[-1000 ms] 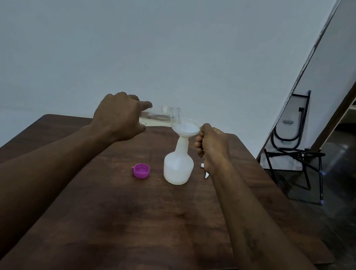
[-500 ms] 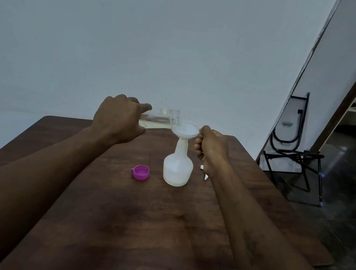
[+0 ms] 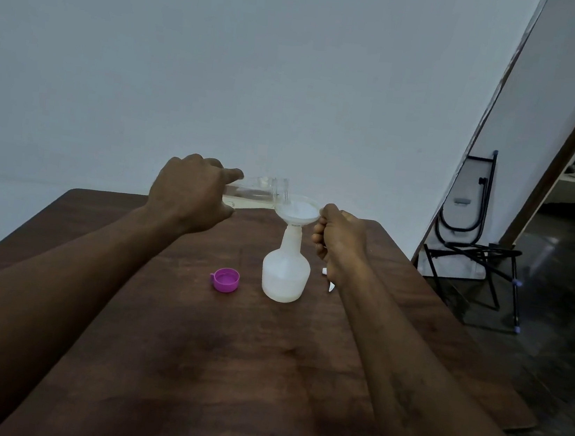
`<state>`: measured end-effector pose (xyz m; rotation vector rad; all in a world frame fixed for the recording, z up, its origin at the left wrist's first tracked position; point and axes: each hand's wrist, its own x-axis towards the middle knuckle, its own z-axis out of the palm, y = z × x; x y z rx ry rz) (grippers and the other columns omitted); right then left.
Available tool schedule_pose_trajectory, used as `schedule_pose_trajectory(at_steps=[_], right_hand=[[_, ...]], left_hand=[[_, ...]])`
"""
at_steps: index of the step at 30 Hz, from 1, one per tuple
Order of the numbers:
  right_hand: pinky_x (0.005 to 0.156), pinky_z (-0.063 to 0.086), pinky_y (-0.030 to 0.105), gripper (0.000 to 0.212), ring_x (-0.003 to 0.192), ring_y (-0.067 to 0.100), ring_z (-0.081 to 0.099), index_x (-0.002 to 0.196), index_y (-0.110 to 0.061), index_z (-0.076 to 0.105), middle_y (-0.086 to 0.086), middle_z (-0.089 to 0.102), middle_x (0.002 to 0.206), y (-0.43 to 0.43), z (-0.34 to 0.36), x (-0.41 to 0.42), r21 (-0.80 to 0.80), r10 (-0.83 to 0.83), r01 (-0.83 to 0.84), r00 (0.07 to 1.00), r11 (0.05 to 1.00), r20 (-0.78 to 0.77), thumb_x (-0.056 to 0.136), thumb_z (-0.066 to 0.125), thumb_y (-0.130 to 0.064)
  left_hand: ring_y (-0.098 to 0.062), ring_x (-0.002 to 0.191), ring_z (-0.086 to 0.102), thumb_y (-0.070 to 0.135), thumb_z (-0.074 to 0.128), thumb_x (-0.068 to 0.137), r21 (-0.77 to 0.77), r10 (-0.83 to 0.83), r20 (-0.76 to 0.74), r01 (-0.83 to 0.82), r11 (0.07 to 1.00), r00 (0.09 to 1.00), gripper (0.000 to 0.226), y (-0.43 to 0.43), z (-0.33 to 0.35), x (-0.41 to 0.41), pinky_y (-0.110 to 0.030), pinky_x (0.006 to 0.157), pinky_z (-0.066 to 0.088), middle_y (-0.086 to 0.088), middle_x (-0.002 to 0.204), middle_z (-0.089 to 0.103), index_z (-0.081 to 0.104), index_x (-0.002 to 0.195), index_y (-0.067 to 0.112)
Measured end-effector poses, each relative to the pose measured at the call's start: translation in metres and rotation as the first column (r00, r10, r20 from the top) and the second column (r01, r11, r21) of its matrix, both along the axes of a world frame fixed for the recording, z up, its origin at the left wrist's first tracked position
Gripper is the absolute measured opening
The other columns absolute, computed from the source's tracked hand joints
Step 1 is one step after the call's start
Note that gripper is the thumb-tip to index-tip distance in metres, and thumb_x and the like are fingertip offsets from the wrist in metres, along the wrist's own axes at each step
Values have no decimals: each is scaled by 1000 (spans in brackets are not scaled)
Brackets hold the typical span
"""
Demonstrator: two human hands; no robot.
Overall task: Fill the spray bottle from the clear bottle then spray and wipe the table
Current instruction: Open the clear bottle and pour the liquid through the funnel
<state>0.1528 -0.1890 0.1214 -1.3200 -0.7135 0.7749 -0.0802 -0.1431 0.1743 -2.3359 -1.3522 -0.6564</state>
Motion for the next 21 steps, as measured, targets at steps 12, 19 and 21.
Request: schedule_pose_trajectory(at_steps=[12, 19, 21], right_hand=[[45, 39, 24, 15, 46, 10, 49, 75, -15, 56, -5, 58, 55, 0, 1, 0, -3, 1, -1, 1000, 1000, -11, 90, 58, -19], [45, 39, 23, 15, 47, 11, 50, 76, -15, 57, -5, 58, 55, 0, 0, 0, 1, -6, 6, 1000, 1000, -7, 90, 59, -19], [45, 40, 23, 16, 46, 10, 50, 75, -15, 58, -5, 58, 55, -1, 0, 0, -4, -7, 7, 1000, 1000, -6, 90, 59, -19]], left_hand=[[-33, 106, 64, 40, 73, 81, 6, -3, -1, 3, 1000, 1000, 59, 0, 2, 1, -41, 81, 49, -2, 120, 72, 62, 138, 33], [-32, 108, 63, 42, 72, 83, 9, -1, -9, 1, 1000, 1000, 59, -1, 3, 1, -41, 82, 49, -3, 123, 71, 61, 140, 33], [-32, 108, 63, 42, 72, 83, 8, 1, -13, -1, 1000, 1000, 60, -1, 3, 1, -41, 82, 49, -3, 123, 71, 60, 141, 33]])
